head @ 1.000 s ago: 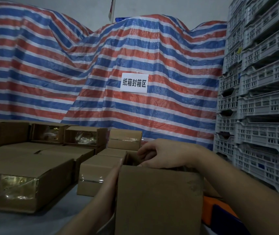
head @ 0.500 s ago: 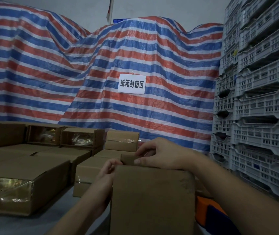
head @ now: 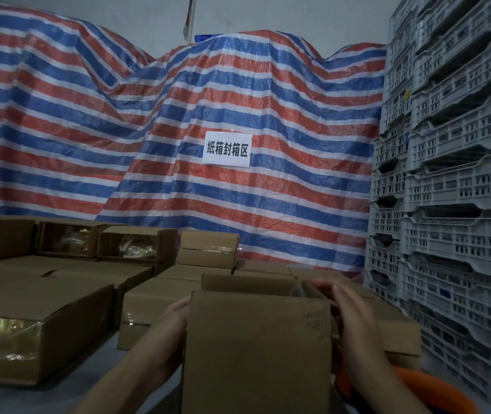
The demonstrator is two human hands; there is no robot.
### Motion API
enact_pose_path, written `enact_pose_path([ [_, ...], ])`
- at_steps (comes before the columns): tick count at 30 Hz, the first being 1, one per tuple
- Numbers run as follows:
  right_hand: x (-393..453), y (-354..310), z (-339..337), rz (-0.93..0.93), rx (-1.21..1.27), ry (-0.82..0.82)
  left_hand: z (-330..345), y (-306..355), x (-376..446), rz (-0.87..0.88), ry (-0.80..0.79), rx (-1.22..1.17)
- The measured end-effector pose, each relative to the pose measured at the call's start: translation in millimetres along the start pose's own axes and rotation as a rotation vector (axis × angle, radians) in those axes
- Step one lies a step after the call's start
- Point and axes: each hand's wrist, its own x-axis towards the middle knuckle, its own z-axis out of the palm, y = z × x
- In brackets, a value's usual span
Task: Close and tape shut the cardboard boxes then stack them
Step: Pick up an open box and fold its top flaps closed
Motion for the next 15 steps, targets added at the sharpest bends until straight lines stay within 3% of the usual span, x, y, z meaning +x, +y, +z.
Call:
enact_pose_path([
  [5, -11, 2, 9, -0.201, -0.109, -0.11, 0, -2, 2, 0.002, 0.031, 0.027],
  [10, -10, 14, 9, -0.092, -0.033, -0.305, 3, 0, -1, 0.051, -0.013, 0.006],
  [15, -9, 18, 8, -0.046, -0.11, -0.304, 4, 0, -2, 0.071, -0.016, 0.021],
])
